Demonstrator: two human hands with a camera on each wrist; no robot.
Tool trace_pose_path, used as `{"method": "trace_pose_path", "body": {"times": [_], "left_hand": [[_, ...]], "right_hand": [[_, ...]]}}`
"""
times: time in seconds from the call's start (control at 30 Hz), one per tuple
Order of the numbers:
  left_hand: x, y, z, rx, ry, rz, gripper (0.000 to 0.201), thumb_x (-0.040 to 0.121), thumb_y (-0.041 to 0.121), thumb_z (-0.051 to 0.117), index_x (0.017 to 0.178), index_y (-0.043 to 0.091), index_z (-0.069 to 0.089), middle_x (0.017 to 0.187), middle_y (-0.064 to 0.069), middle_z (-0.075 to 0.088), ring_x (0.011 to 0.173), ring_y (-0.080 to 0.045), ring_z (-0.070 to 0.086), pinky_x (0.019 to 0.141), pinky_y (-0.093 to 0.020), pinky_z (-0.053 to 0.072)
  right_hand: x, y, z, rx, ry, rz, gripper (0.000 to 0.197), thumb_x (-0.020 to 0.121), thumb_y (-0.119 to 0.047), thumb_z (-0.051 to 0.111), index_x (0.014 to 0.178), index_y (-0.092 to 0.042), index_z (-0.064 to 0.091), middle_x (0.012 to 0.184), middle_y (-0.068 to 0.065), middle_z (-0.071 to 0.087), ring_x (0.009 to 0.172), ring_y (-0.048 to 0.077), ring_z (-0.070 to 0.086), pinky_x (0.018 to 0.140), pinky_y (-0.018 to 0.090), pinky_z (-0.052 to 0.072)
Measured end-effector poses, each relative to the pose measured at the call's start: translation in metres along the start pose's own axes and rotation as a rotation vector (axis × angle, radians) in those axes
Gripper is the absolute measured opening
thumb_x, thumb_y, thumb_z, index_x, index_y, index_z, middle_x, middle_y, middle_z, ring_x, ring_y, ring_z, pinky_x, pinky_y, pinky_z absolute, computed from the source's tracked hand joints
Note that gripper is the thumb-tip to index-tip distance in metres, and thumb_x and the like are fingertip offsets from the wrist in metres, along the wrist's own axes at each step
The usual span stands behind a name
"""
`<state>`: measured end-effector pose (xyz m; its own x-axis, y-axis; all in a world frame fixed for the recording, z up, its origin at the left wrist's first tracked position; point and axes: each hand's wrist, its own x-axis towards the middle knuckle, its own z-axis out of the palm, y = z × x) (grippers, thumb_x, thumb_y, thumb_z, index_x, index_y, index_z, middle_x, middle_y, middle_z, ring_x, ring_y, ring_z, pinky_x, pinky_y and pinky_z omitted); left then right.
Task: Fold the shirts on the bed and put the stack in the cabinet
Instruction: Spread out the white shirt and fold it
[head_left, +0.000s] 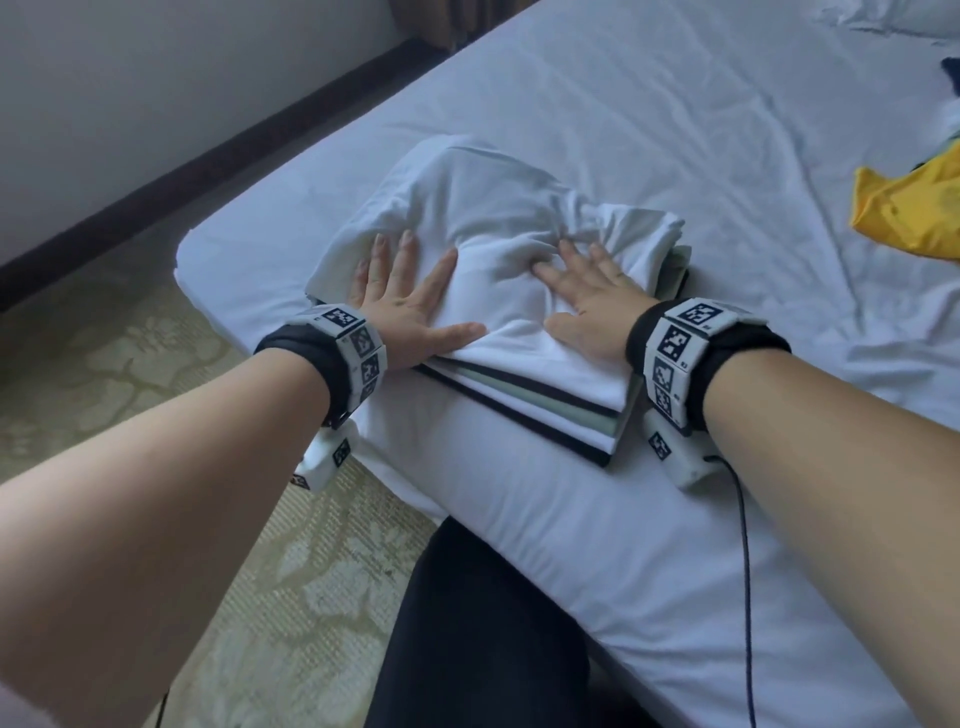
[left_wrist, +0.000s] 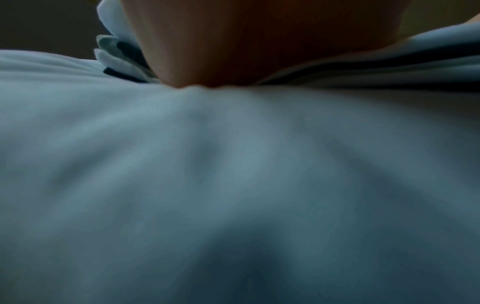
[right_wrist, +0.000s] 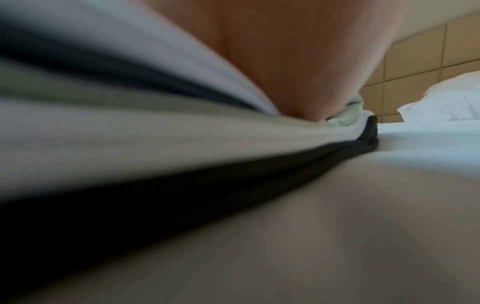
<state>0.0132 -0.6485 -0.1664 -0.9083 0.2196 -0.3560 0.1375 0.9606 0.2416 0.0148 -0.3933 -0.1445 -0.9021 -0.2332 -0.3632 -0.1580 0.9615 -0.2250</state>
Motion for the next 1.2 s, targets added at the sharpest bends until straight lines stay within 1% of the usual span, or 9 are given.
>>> {"method": "trace_pose_path", "body": {"times": [0.2,0.33,0.47,0.6,0.73,0.83,0.93,1.07,1.2], "left_hand": [[-0.005,0.007,-0.010,0.091,-0.022,-0.047,0.103,0.072,0.099,0.030,0.153,0.055,-0.017,0.165,0.001,-0.033,0.147,-0.026,-0.038,0.122,-0.048,-0.020],[0.000,0.054,-0.049,0.308,0.058,-0.097,0.105,0.075,0.090,0.044,0.158,0.047,-0.004,0.170,-0.010,0.000,0.156,-0.038,-0.004,0.125,-0.057,0.003],[0.003,0.098,-0.029,0.154,-0.036,0.099,0.087,0.087,0.087,0.029,0.156,0.053,-0.011,0.166,0.003,-0.030,0.152,-0.032,-0.027,0.124,-0.058,-0.008],[0.012,0.091,0.000,0.017,-0.065,0.082,0.097,0.064,0.098,-0.003,0.153,0.059,-0.011,0.164,0.010,-0.032,0.150,-0.027,-0.032,0.124,-0.054,-0.012],[0.019,0.092,-0.001,-0.063,-0.091,0.095,0.083,0.078,0.093,0.005,0.153,0.060,-0.005,0.169,0.009,-0.018,0.155,-0.029,-0.021,0.123,-0.057,-0.012],[0.020,0.094,0.007,-0.104,-0.022,0.044,0.097,0.060,0.098,-0.001,0.151,0.062,-0.008,0.168,0.011,-0.021,0.154,-0.025,-0.023,0.124,-0.053,-0.012],[0.008,0.096,0.005,-0.099,0.018,0.043,0.078,0.088,0.087,0.016,0.154,0.056,-0.010,0.167,0.012,-0.024,0.154,-0.021,-0.024,0.124,-0.048,-0.015],[-0.011,0.098,-0.023,-0.083,0.033,0.064,0.093,0.082,0.092,0.017,0.156,0.048,-0.017,0.170,0.006,-0.016,0.157,-0.024,-0.012,0.125,-0.050,-0.007],[-0.030,0.128,-0.044,-0.010,0.098,0.153,0.086,0.093,0.079,0.027,0.159,0.042,-0.015,0.171,0.003,-0.008,0.158,-0.020,-0.005,0.127,-0.046,0.000]], "right_hand": [[0.003,0.000,0.004,-0.017,-0.017,0.020,0.073,0.097,-0.046,0.043,0.157,-0.049,0.001,0.166,-0.013,-0.021,0.153,0.017,-0.022,0.126,0.045,-0.006],[0.002,-0.003,0.006,-0.011,0.019,0.033,0.071,0.097,-0.046,0.038,0.158,-0.049,0.001,0.166,-0.013,-0.021,0.153,0.017,-0.022,0.125,0.044,-0.008],[0.009,-0.003,0.014,-0.130,0.008,0.022,0.076,0.094,-0.057,0.025,0.157,-0.040,-0.015,0.164,-0.007,-0.030,0.150,0.024,-0.030,0.125,0.050,-0.008],[0.005,0.001,0.018,-0.127,0.014,0.039,0.074,0.104,-0.047,0.032,0.158,-0.033,-0.017,0.161,-0.009,-0.035,0.148,0.023,-0.033,0.123,0.044,-0.015],[0.003,0.002,0.020,-0.069,0.002,0.034,0.075,0.102,-0.050,0.031,0.159,-0.034,-0.017,0.161,-0.009,-0.035,0.147,0.020,-0.035,0.119,0.040,-0.017],[0.008,0.001,0.024,-0.055,0.046,0.017,0.078,0.101,-0.053,0.034,0.157,-0.038,-0.018,0.161,-0.009,-0.036,0.147,0.020,-0.035,0.115,0.037,-0.020],[-0.003,-0.002,0.020,-0.026,0.059,0.002,0.078,0.100,-0.055,0.036,0.156,-0.042,-0.016,0.161,-0.010,-0.034,0.149,0.021,-0.032,0.120,0.039,-0.018],[-0.058,0.008,-0.012,0.327,0.047,-0.066,0.089,0.091,-0.041,0.066,0.161,-0.039,0.010,0.168,-0.009,0.002,0.155,0.018,0.009,0.122,0.032,0.014],[-0.133,0.090,-0.035,0.587,0.282,0.266,0.090,0.087,-0.033,0.076,0.160,-0.029,0.023,0.160,-0.002,0.036,0.140,0.020,0.045,0.107,0.027,0.038]]}}
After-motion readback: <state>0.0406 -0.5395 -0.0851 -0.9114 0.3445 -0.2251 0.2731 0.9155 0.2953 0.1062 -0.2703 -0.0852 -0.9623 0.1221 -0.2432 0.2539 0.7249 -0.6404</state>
